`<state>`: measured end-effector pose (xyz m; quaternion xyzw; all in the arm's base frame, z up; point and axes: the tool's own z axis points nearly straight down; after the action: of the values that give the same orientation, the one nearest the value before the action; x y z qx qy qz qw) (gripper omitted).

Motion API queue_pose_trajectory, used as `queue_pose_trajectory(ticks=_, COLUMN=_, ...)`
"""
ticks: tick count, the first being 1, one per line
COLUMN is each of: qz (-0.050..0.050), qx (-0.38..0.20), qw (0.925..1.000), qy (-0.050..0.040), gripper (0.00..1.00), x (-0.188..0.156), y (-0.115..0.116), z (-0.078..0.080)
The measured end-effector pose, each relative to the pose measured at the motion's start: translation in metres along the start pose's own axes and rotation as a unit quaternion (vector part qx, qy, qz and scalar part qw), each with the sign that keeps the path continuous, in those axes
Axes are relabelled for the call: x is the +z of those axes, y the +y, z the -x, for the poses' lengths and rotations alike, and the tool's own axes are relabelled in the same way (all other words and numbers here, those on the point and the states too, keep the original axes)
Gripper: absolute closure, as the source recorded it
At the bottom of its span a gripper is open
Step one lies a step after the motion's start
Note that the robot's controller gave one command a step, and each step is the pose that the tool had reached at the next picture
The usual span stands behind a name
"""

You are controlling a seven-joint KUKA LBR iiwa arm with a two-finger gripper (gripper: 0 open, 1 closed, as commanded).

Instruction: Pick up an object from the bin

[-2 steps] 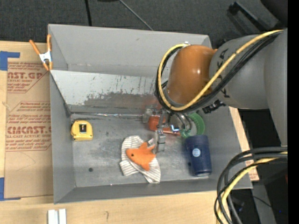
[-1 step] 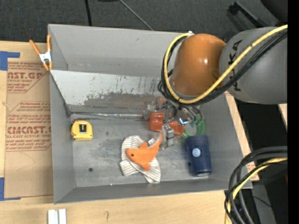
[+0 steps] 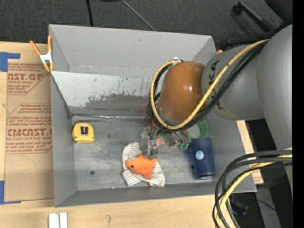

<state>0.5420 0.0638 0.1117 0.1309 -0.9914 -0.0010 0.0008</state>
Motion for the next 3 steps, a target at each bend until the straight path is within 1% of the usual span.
queue_pose_trajectory(ticks=1, qz=-0.001, qx=0.001, qw=1.0000, qy=-0.0024, gripper=0.00, x=-0.002, y=-0.001, z=0.001)
queue_pose_trajectory(ticks=2, qz=-0.001, qx=0.001, qw=1.0000, qy=-0.0024, gripper=0.00, x=-0.002, y=-0.001, z=0.001)
queue_pose_trajectory(ticks=3, qz=0.000, qx=0.021, qw=0.9998, qy=-0.0039, gripper=1.00, x=0.039, y=0.059, z=-0.004)
